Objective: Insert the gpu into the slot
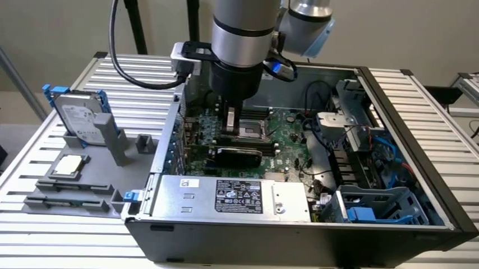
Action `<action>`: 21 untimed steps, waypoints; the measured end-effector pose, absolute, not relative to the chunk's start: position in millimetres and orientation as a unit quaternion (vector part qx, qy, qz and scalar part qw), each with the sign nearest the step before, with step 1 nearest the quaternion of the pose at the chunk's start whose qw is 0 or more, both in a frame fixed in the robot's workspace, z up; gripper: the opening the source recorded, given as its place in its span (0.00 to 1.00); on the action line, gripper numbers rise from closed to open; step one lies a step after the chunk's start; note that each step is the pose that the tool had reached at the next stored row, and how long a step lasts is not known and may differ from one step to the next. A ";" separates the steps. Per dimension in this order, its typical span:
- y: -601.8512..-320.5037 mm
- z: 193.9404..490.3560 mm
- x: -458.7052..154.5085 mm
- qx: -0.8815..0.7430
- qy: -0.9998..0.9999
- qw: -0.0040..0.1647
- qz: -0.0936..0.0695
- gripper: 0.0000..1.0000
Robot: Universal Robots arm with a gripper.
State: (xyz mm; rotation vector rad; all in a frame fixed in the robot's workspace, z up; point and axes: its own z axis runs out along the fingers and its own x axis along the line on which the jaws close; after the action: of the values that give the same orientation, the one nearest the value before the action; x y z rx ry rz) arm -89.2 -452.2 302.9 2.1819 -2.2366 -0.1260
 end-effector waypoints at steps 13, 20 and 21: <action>-452.2 302.9 -99.1 0.700 -0.708 0.052 -0.077 0.11; -452.2 301.7 -107.4 0.702 -0.704 0.073 -0.078 0.11; -452.2 301.6 -108.9 0.702 -0.704 0.076 -0.079 0.11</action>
State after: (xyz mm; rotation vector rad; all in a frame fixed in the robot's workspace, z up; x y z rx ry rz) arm -108.9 -452.2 301.6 2.1041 -2.1116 -0.2364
